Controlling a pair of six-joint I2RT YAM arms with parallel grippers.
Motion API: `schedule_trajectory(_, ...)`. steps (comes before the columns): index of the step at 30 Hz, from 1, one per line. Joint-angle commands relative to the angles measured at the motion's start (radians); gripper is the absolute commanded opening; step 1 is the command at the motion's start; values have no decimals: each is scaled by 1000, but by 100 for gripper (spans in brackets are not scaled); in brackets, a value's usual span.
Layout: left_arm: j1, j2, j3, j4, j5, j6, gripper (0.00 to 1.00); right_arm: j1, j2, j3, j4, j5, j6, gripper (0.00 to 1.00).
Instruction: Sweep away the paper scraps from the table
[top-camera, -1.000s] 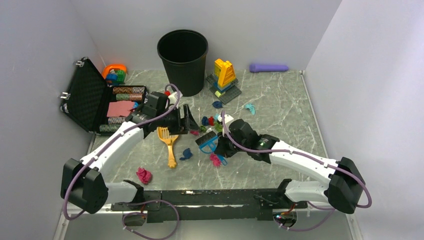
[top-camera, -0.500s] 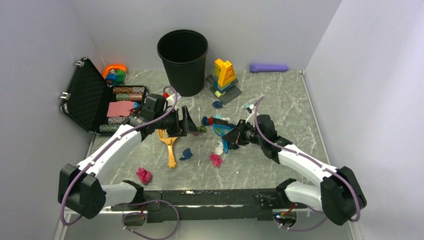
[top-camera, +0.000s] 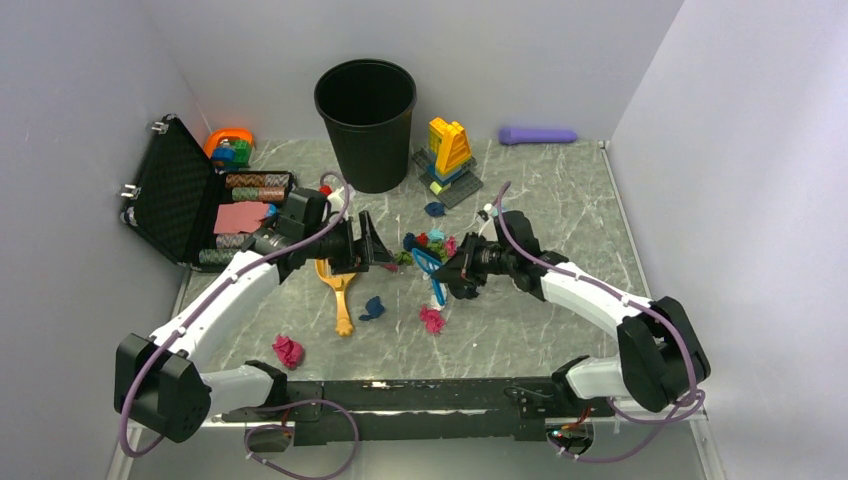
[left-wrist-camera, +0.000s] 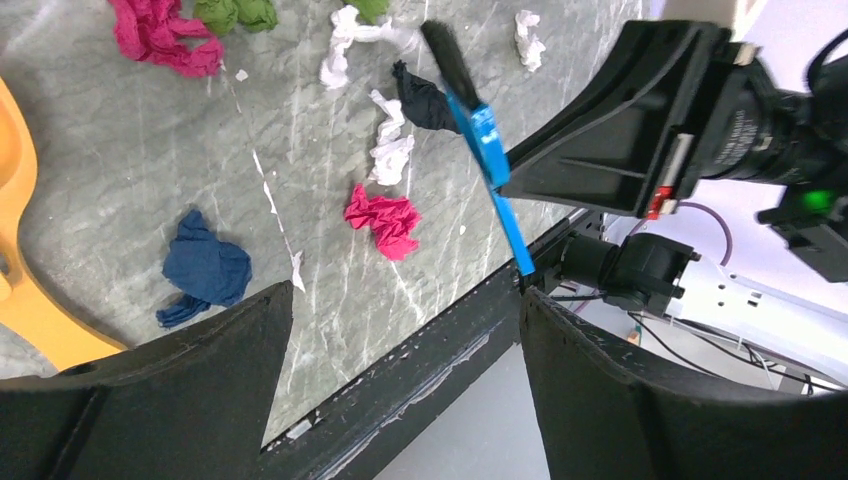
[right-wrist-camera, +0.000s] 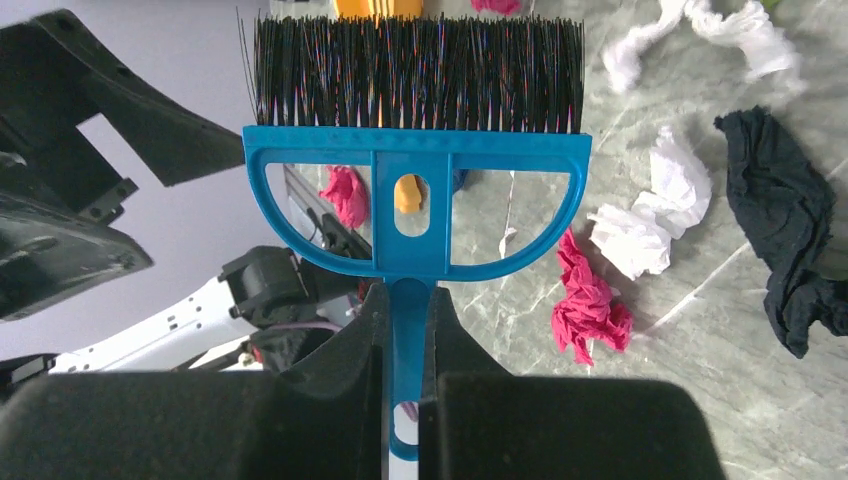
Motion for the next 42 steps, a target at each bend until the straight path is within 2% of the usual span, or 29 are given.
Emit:
schedule_trajectory(1,5,-21,-12,9,-15,5,87,-5,-20,91,-214,52,-73,0)
schedule_trajectory(5,5,-13,-22,28,-9,1,87,-4,62,100,-220,-14,-75,0)
schedule_trajectory(8,5,-5,-22,34,1,1,87,29,56,129,-265,65,-161,0)
schedule_trajectory(10,5,4,-21,39,12,-1,87,82,36,186,-345,197,-263,0)
schedule_trajectory(14,5,24,-17,67,43,-7,86,284,38,317,-479,521,-464,0)
schedule_trajectory(17,5,40,-13,85,63,-4,86,424,44,337,-476,720,-555,0)
schedule_trajectory(20,5,59,2,77,70,10,84,500,53,328,-443,815,-607,0)
schedule_trajectory(26,5,58,16,57,74,28,81,571,36,302,-367,867,-662,0)
schedule_trajectory(31,5,58,2,49,72,32,81,582,-33,246,-296,836,-697,0)
schedule_trajectory(38,31,40,17,-3,36,72,84,582,-66,229,-311,857,-709,0)
schedule_trajectory(42,58,17,13,17,87,95,85,581,-96,205,-295,822,-717,0)
